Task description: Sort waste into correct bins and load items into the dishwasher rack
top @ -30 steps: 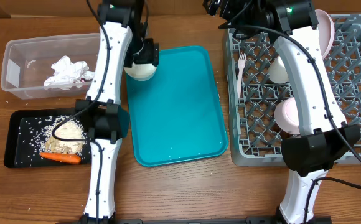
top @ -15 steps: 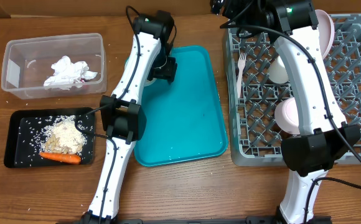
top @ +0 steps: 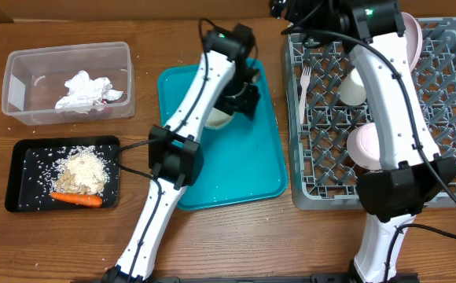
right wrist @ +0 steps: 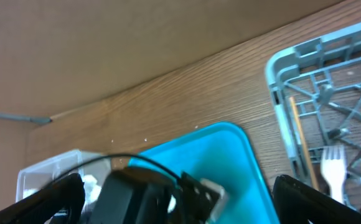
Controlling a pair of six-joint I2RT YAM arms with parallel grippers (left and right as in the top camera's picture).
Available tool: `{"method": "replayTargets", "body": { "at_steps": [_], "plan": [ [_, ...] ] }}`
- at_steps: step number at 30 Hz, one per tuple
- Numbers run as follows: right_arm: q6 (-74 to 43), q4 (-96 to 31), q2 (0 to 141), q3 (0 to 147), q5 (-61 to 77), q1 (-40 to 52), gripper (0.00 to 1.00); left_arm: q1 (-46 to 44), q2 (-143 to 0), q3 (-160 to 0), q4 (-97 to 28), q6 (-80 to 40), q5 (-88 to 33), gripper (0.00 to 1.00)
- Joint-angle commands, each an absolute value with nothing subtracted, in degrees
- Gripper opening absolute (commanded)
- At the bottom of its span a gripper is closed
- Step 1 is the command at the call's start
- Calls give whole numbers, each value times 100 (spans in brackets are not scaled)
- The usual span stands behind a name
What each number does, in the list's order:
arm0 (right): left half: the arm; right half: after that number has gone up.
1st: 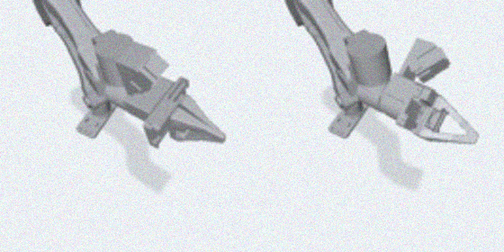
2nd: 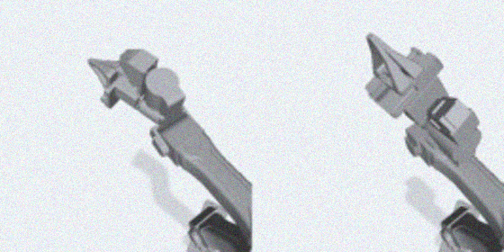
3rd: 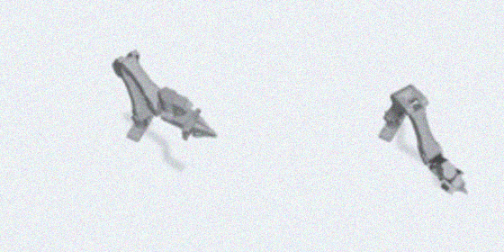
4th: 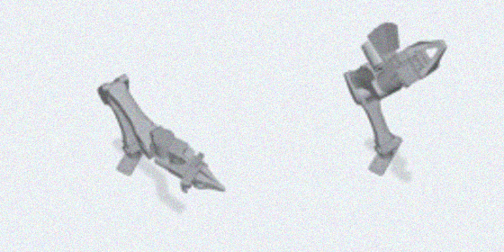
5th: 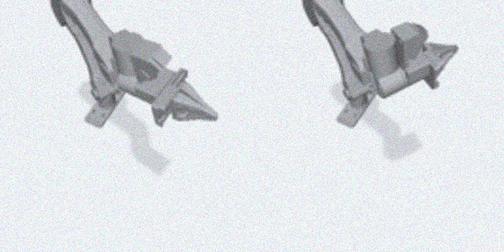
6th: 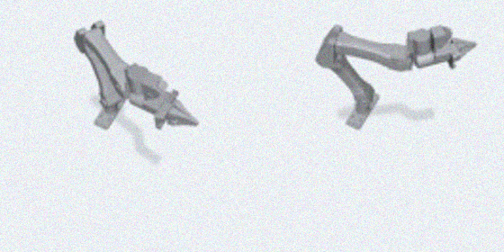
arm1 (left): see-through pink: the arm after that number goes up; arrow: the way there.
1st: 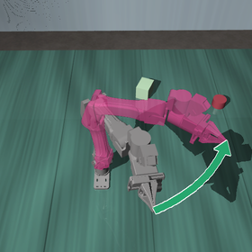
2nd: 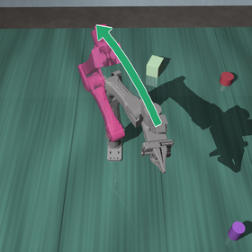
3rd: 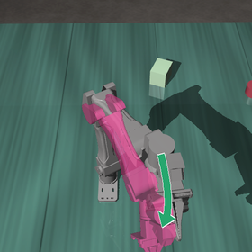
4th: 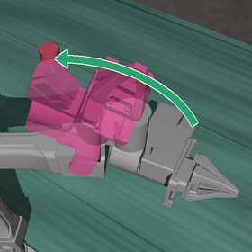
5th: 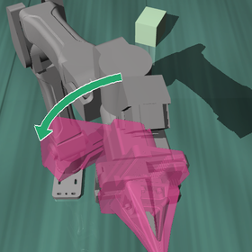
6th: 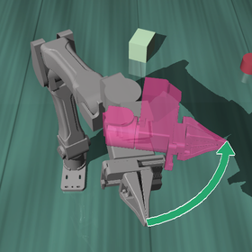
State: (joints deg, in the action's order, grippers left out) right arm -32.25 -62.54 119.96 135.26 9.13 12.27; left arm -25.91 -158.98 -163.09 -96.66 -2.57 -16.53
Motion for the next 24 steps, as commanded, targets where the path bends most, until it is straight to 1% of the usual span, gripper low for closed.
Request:
{"method": "replayTargets", "body": {
  "at_steps": [1,3,4,5,6,9,12,14,18,19,20,21,22,24],
  "plan": [
    [-3638,-6156,11872,13646,1146,766,100,-2473,-15517,-16287,-9684,69,-1984,64],
    [-3632,-6025,11872,13646,1643,482,100,-2399,-15303,-16287,-9684,-169,-1479,65],
    [-3632,-5964,11872,13646,1841,362,100,-2344,-15220,-16287,-9684,-309,-1293,71],
    [-3636,-5907,11872,13646,2023,246,100,-2276,-15163,-16287,-9684,-366,-1219,82],
    [-3653,-5839,11872,13646,2265,99,100,-2161,-15109,-16287,-9684,-388,-1210,100],
    [-3647,-5863,11872,13646,2633,-106,100,-1813,-15004,-16287,-9684,-410,-1492,100],
    [-3573,-6222,11874,13646,2609,-69,100,-1232,-14669,-16289,-9682,-464,-2274,99],
    [-3461,-6624,11874,13646,2296,75,100,-867,-14442,-16291,-9677,-661,-2401,99],
    [-2753,-7387,11874,13644,1260,628,99,-156,-14014,-16291,-9638,-843,-2383,98],
    [-2379,-7575,11874,13644,799,974,94,176,-13804,-16291,-9570,-941,-2383,97],
    [-2080,-7607,11874,13644,646,1201,90,377,-13686,-16291,-9504,-1059,-2381,96],
    [-1739,-7577,11874,13644,545,1474,84,580,-13581,-16291,-9417,-1234,-2377,96],
    [-1570,-7511,11874,13640,397,1730,73,899,-13456,-16291,-9277,-1651,-2333,96],
    [-1555,-7330,11887,13585,104,2123,63,1177,-13413,-16291,-9220,-2016,-2329,96]
  ]
}}
